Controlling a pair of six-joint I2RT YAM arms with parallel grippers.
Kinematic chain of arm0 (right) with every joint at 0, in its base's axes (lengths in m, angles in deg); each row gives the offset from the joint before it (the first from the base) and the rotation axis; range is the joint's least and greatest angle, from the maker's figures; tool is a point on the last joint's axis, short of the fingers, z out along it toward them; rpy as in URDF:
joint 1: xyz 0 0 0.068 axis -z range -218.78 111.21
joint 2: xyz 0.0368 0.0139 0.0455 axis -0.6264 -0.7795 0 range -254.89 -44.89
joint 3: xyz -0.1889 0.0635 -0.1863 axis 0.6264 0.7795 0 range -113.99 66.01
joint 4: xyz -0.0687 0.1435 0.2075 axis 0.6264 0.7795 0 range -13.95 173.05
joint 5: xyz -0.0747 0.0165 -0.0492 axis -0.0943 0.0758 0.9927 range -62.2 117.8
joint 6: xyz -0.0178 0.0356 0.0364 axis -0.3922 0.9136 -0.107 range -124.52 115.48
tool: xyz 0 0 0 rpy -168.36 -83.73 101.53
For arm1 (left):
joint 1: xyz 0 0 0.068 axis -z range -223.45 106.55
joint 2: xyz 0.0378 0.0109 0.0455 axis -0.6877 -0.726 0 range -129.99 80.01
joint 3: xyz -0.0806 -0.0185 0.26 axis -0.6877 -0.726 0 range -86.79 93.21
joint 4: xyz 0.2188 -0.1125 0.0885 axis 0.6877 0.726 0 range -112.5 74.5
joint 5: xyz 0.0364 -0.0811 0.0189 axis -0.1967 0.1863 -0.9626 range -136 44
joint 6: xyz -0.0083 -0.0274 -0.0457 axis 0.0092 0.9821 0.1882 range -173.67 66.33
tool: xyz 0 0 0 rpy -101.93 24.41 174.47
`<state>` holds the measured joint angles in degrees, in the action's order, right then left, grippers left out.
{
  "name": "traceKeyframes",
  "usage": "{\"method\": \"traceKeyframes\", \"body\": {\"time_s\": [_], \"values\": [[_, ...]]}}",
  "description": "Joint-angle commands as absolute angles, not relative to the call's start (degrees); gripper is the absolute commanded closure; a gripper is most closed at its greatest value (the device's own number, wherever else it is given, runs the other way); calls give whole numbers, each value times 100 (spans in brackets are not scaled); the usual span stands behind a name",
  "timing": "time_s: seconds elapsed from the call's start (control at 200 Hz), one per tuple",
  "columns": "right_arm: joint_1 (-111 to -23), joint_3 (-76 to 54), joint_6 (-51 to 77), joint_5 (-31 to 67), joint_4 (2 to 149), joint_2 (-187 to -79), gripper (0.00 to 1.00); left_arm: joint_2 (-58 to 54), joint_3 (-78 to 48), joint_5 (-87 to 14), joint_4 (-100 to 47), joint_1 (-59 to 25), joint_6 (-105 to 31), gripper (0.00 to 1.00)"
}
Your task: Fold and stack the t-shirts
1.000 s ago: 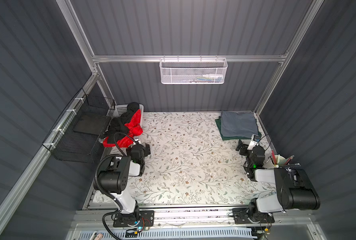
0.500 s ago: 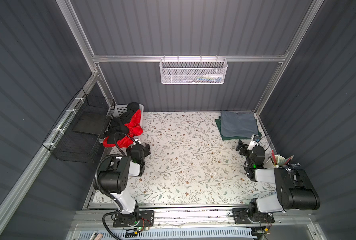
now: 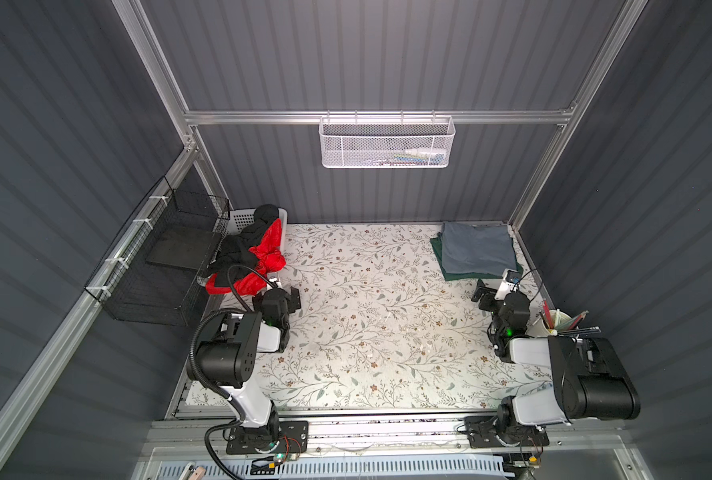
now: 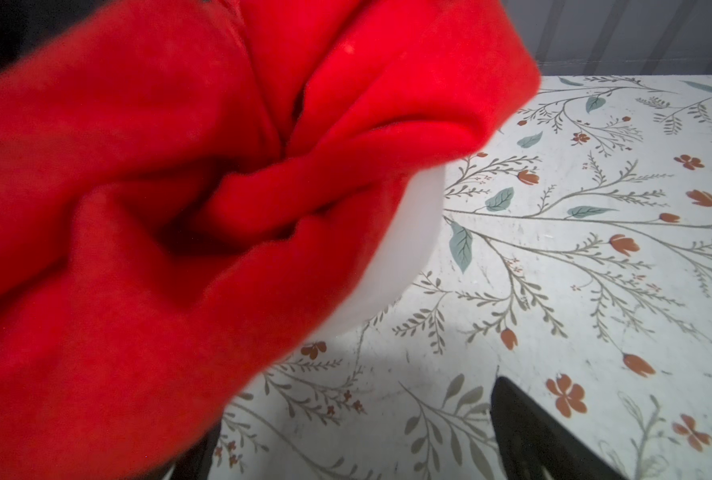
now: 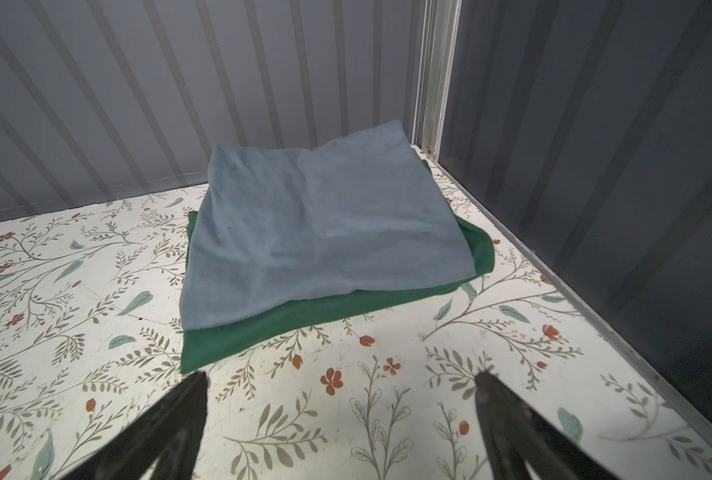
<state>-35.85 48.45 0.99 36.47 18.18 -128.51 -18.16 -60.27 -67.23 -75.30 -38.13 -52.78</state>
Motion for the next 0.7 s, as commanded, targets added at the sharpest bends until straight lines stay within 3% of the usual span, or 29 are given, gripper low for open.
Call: {"method": "traceKeyframes", "body": {"time_s": [0.0, 0.355, 0.43, 0.555, 0.63, 0.695], "values": [[-3615, 4896, 92, 3695, 1690, -12861, 1, -1829, -6059, -6781, -7633, -3783, -5204, 0], [-3619, 4839, 92, 3695, 1778, -12892, 1, -1782, -6099, -6926, -7799, -3758, -5260, 0], [-3615, 4859, 95, 3695, 1752, -12865, 1, -1284, -5807, -6971, -6670, -3730, -5177, 0], [-3615, 4896, 127, 3840, 1709, -12780, 1, -1118, -5704, -7235, -6524, -3438, -5495, 0], [-3614, 4706, 217, 3871, 2547, -12468, 1, -890, -5536, -7554, -6051, -3096, -5689, 0], [-3704, 4838, 55, 3997, 1942, -12646, 1, -577, -5307, -7846, -5434, -2830, -5640, 0]]}}
